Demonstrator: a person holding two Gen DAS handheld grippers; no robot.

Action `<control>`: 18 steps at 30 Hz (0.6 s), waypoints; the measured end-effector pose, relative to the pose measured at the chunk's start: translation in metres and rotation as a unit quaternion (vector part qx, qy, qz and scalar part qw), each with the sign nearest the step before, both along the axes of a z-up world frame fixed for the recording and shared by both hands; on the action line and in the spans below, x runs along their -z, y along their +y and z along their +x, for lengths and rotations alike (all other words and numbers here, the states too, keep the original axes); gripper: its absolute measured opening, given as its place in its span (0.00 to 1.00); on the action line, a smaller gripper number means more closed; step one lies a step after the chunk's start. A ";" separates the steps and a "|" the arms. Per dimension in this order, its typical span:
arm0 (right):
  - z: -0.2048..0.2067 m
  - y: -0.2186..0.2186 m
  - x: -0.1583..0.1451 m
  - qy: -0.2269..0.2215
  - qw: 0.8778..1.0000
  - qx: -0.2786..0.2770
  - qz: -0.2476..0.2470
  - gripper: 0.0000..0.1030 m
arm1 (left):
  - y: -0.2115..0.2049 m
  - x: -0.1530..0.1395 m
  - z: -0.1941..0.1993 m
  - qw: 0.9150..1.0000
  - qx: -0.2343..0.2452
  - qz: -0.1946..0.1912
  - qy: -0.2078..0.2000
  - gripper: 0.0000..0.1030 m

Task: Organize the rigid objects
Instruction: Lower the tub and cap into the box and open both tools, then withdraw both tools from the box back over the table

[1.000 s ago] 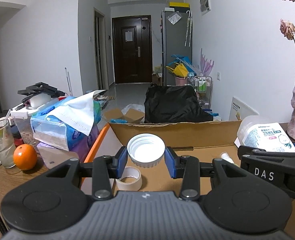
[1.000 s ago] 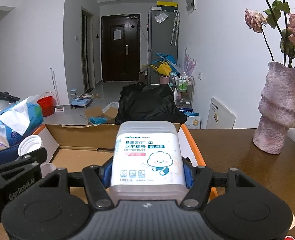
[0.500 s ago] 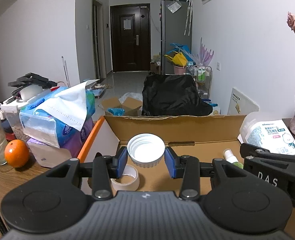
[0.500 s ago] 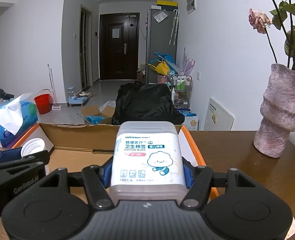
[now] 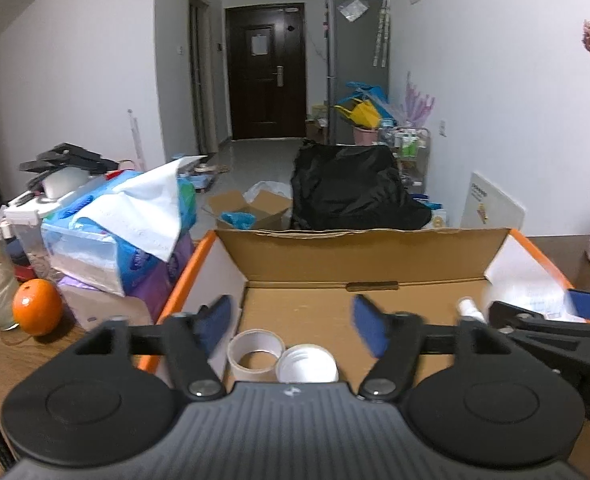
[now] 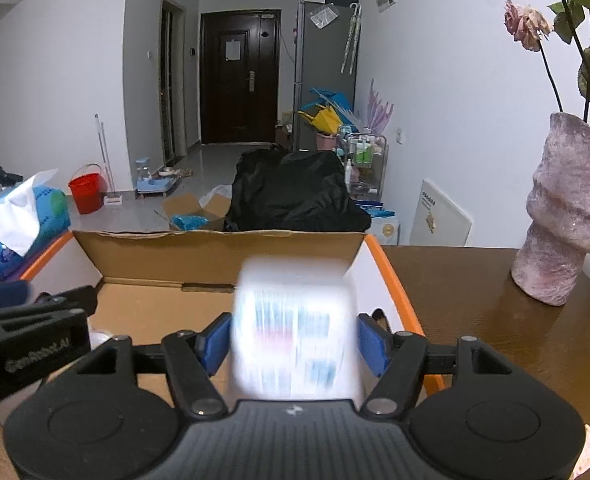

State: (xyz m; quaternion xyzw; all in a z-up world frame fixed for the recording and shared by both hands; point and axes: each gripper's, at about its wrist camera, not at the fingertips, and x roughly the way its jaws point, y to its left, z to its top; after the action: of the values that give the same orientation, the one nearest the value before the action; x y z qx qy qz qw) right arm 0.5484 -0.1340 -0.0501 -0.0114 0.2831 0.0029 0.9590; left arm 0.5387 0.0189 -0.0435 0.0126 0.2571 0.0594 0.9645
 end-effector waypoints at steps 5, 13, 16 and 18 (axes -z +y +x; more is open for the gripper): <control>0.000 -0.002 -0.001 -0.003 1.000 0.010 -0.002 0.88 | 0.003 -0.001 0.001 1.000 -0.020 0.009 -0.002 0.96; 0.002 -0.007 -0.001 -0.002 1.000 0.017 -0.003 0.95 | 0.008 -0.001 0.002 1.000 -0.029 0.009 -0.002 1.00; 0.002 -0.007 -0.001 -0.002 1.000 0.018 -0.003 0.96 | 0.009 -0.001 0.002 1.000 -0.029 0.008 -0.002 1.00; 0.001 -0.008 -0.001 -0.003 1.000 0.019 -0.003 0.98 | 0.009 -0.001 0.002 1.000 -0.030 0.008 -0.002 1.00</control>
State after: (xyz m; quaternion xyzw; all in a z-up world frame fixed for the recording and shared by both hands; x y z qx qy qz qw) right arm 0.5498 -0.1415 -0.0494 -0.0090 0.2803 -0.0166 0.9597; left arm 0.5409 0.0280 -0.0424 0.0122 0.2549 0.0905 0.9626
